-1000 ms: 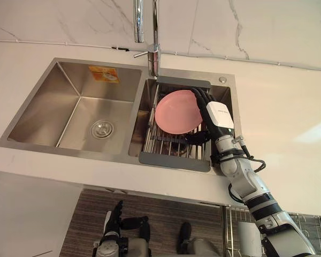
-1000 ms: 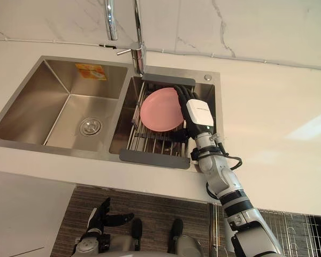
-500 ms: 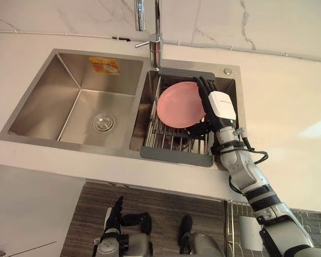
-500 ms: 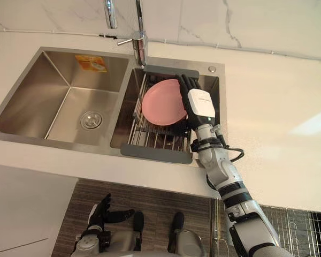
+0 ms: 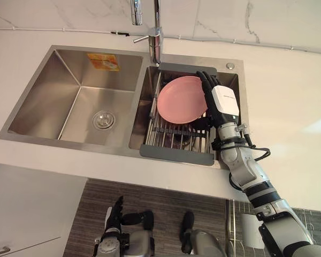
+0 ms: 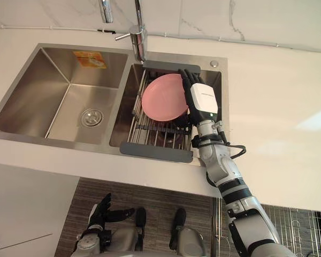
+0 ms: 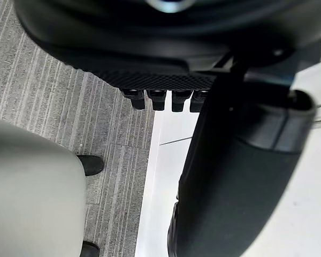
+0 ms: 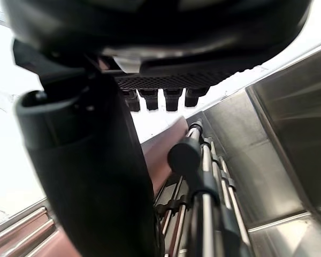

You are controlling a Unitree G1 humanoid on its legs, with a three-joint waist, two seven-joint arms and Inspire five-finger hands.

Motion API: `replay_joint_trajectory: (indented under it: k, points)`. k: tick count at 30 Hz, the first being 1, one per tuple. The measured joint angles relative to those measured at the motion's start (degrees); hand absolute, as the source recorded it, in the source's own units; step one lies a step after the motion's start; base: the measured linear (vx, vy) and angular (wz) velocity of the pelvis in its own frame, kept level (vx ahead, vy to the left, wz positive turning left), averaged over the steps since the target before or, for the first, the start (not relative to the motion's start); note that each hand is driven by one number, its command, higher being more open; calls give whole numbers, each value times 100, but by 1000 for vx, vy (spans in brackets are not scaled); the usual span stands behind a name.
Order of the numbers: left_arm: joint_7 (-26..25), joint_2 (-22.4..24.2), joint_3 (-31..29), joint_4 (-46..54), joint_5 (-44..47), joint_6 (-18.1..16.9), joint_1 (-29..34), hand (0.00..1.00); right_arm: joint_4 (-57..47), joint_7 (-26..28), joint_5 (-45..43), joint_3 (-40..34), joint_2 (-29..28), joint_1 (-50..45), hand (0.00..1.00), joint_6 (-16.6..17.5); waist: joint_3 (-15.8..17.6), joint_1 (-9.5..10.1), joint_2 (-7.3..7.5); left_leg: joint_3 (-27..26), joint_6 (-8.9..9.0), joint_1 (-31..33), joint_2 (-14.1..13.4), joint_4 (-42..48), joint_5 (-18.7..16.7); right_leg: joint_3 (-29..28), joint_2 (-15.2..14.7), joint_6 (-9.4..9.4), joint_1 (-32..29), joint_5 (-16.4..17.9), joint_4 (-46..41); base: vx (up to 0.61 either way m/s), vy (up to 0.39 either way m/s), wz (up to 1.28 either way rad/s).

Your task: Walk over to the sink, pick up the cup, carry it to the dishwasher, place the cup inside the dishwasher, then close the dishwasher door

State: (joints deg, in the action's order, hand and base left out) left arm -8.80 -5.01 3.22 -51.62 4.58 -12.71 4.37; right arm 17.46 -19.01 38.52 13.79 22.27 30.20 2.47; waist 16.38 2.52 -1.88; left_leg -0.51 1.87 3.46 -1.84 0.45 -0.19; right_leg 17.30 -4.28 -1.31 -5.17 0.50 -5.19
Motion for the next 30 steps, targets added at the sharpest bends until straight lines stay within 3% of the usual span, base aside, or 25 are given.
replay_joint_trajectory:
  k: [7, 25, 30]
  points:
    - [-4, -2, 68, -36, 1, -5, -96, 100, -3, -141, 67, -179, 210, 411, 0, -105, 128, 26, -59, 13, -6, 43, -20, 20, 3, -7, 26, 20, -31, 6, -1, -3, -1, 1]
    - [-4, 21, 71, -47, 4, -15, -162, 100, -46, -75, -137, 31, 236, 657, 0, 60, 145, 143, -90, 18, -9, 157, -20, 187, 7, -73, 35, 44, -82, 3, -5, 7, -5, -1]
    - [-2, 22, 68, -66, -1, 37, -172, 100, -963, -26, -140, 29, 213, 436, 0, 96, 145, 126, -90, -61, -14, 61, -30, 190, 1, -179, 46, 45, -37, 3, -11, 10, -6, -9]
